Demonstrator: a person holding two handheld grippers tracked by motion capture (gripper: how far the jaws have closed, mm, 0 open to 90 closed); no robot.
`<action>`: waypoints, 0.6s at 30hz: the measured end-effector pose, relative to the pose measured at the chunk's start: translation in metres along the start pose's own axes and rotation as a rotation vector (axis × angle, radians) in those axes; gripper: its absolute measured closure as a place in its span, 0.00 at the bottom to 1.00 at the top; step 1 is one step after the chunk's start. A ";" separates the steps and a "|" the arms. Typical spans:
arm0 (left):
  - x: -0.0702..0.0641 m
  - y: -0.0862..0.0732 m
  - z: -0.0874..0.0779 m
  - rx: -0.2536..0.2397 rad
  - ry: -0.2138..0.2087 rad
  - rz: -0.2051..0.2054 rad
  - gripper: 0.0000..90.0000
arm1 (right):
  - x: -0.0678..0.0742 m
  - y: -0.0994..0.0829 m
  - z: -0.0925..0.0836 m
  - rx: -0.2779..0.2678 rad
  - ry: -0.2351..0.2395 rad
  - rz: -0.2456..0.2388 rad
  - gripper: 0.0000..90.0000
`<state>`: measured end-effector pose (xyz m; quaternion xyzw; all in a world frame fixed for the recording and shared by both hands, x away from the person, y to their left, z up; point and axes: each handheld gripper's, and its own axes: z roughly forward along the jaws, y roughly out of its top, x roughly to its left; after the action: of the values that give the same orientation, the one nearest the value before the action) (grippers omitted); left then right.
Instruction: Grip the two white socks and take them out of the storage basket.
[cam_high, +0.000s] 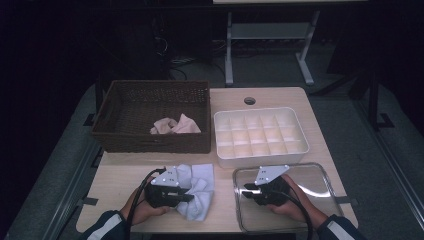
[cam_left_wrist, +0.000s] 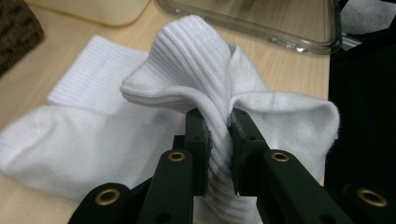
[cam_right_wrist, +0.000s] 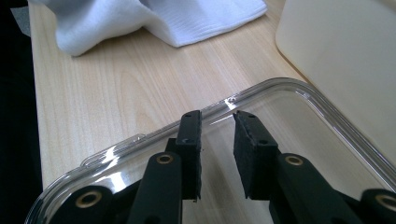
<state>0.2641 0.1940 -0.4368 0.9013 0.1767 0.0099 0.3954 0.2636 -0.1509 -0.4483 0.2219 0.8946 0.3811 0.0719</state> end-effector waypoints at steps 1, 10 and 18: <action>0.001 -0.001 0.001 0.008 0.012 0.009 0.87 | 0.000 0.000 0.000 0.003 -0.001 -0.005 0.80; 0.003 -0.007 0.017 0.067 0.006 0.023 0.86 | 0.006 0.008 0.005 -0.001 0.016 -0.019 0.86; 0.009 -0.005 0.006 0.007 0.031 0.021 0.67 | 0.021 0.033 0.014 -0.033 0.026 -0.090 0.89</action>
<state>0.2722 0.1957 -0.4458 0.9042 0.1732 0.0275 0.3894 0.2601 -0.1122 -0.4341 0.1751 0.8982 0.3951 0.0808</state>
